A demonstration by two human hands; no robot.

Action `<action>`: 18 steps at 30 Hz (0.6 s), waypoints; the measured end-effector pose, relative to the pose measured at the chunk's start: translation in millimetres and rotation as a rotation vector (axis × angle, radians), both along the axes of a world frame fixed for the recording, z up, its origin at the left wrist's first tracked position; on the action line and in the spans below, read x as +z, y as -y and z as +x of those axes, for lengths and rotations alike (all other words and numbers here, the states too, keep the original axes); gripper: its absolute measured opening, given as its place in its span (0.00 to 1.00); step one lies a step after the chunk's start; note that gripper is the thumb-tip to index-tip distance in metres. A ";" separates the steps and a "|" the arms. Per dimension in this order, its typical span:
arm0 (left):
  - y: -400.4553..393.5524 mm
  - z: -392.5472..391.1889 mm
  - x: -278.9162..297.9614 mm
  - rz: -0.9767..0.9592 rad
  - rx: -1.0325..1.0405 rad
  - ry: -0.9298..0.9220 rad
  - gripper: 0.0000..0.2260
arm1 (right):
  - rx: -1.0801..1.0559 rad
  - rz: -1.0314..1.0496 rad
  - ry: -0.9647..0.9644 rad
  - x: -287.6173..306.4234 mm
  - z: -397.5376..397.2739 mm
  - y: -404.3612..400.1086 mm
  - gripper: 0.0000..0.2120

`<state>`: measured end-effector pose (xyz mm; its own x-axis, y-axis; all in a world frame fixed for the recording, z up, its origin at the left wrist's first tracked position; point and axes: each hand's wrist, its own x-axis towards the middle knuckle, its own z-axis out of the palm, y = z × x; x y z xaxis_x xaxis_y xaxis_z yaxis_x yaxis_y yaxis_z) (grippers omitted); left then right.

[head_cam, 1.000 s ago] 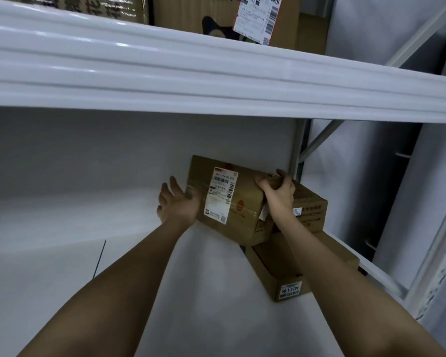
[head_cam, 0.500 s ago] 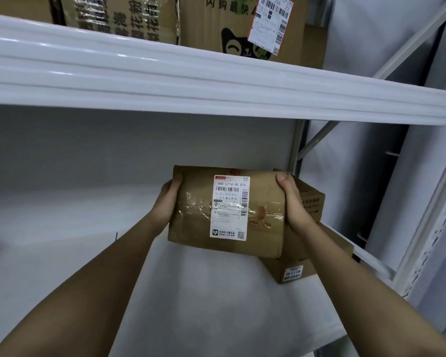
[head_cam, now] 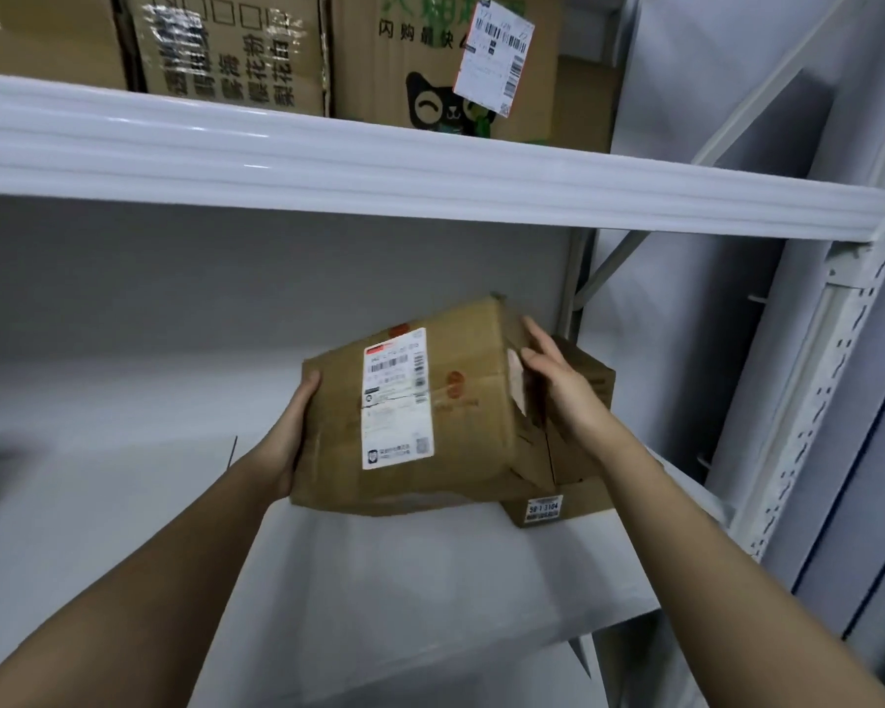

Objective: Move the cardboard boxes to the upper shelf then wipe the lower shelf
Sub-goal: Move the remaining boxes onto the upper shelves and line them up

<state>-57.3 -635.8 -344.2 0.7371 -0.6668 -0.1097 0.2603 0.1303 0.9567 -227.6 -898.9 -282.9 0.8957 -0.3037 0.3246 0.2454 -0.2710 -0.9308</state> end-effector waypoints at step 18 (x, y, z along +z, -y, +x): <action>-22.2 -57.1 8.1 0.102 0.360 0.141 0.27 | -0.032 -0.054 -0.044 9.5 -40.6 -52.8 0.41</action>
<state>-114.4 -613.6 -336.1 0.9342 -0.3542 -0.0436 0.0810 0.0915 0.9925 -268.2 -846.2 -273.4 0.8997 -0.3153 0.3019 0.1950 -0.3284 -0.9242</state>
